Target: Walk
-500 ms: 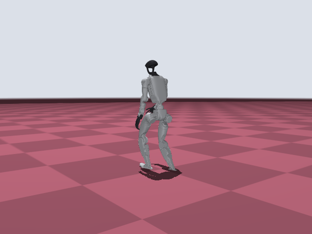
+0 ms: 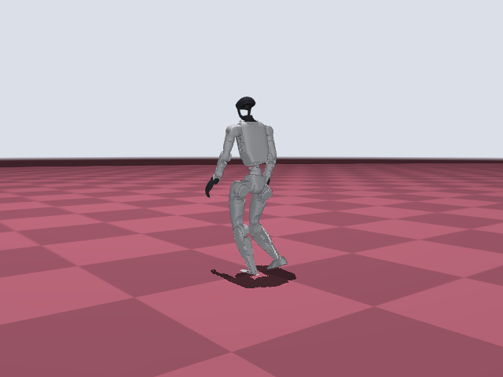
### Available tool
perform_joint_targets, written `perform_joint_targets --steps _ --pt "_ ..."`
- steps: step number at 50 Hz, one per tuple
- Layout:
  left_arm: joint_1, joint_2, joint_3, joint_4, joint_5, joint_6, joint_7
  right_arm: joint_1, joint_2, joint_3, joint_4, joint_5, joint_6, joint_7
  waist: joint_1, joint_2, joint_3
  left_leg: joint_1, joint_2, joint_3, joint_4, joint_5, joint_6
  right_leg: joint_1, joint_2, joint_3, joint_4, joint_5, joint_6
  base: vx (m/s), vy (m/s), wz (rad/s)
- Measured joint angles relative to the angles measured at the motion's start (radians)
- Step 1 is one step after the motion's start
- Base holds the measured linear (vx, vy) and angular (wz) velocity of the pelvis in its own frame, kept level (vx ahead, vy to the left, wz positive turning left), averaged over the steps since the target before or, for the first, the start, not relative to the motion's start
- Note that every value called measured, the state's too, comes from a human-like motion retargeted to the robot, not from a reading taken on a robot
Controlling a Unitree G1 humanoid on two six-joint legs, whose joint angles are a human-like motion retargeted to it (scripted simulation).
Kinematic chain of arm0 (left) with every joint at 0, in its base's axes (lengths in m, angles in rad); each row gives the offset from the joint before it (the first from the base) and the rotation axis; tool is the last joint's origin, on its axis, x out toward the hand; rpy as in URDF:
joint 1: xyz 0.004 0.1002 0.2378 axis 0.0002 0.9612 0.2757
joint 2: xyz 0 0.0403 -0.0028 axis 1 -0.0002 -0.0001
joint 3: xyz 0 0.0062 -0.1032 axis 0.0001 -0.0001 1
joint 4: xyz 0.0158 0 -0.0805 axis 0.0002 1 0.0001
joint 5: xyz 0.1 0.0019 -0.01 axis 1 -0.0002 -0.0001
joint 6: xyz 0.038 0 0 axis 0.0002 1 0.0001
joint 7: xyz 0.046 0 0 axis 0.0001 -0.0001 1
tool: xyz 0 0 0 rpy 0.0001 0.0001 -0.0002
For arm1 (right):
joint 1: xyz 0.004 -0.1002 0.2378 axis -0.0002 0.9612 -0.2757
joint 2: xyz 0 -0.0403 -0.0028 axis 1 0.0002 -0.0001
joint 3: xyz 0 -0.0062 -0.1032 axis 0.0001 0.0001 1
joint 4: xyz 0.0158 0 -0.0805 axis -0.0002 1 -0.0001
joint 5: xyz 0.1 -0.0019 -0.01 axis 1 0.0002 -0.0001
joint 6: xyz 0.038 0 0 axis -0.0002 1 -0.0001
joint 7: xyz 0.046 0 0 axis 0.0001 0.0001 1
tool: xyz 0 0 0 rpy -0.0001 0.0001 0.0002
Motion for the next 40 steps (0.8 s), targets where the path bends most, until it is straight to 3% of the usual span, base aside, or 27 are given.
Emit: perform_joint_targets --steps 5,12,20,24,27,31,35,40 --pt "-0.066 -0.005 0.018 0.008 -0.014 0.009 0.01 0.055 -0.01 -0.017 0.011 0.014 0.013 -0.007 -0.032 0.057 -0.01 0.054 0.068 -0.008 -0.041 -0.038 -0.003 -0.116 0.066 -0.028 -0.242 -0.018 -0.014 0.0 0.0 0.0" --pt "-0.108 -0.011 0.014 0.01 -0.017 -0.001 -0.009 0.111 -0.015 -0.038 0.032 0.031 0.031 0.01 -0.022 0.124 -0.035 0.094 0.164 0.003 -0.064 -0.107 -0.009 -0.162 0.209 -0.006 -0.651 0.071 0.025 0.0 0.0 -0.15" --pt "-0.092 -0.022 -0.005 0.008 -0.035 -0.024 -0.048 0.149 0.001 -0.05 0.048 0.065 0.028 0.04 -0.017 0.113 -0.02 0.193 0.179 -0.03 -0.026 -0.158 -0.029 -0.1 0.248 0.013 -0.648 0.128 0.044 0.02 -0.02 0.03" --pt "-0.033 -0.03 -0.009 0.008 -0.045 -0.038 -0.048 0.153 0.006 -0.053 0.041 0.084 0.015 0.033 -0.002 0.122 0.004 0.202 0.218 -0.038 0.159 -0.185 -0.069 -0.037 0.293 0.005 -0.567 0.133 0.034 0.02 -0.06 -0.03" --pt "0.031 -0.036 -0.01 0.008 -0.047 -0.045 -0.041 0.137 0.007 -0.049 0.016 0.093 0.001 0.018 0.021 0.151 0.019 0.157 0.287 -0.035 0.407 -0.166 -0.119 0.001 0.358 -0.009 -0.512 0.111 0.006 -0.02 -0.07 -0.23" --pt "0.118 -0.049 -0.01 -0.002 -0.047 -0.037 -0.039 0.078 -0.017 -0.036 -0.05 0.102 -0.015 -0.012 0.069 0.224 0.034 0.022 0.419 -0.039 0.76 -0.055 -0.17 0.055 0.469 -0.027 -0.536 0.082 -0.051 -0.05 -0.05 -0.39" --pt "0.183 -0.058 -0.018 0.005 -0.032 -0.019 -0.051 -0.012 -0.047 -0.036 -0.119 0.1 -0.023 -0.05 0.119 0.226 0.035 -0.126 0.455 -0.024 0.907 -0.029 -0.141 0.119 0.491 0.001 -0.591 0.047 -0.075 -0.04 -0.03 -0.3" --pt "0.26 -0.061 -0.028 0.043 -0.007 -0.008 -0.077 -0.134 -0.077 -0.032 -0.182 0.088 -0.031 -0.079 0.168 0.184 0.036 -0.267 0.419 0.024 0.772 -0.079 -0.083 0.216 0.451 0.042 -0.646 0.002 -0.07 -0.01 -0.01 -0.09"
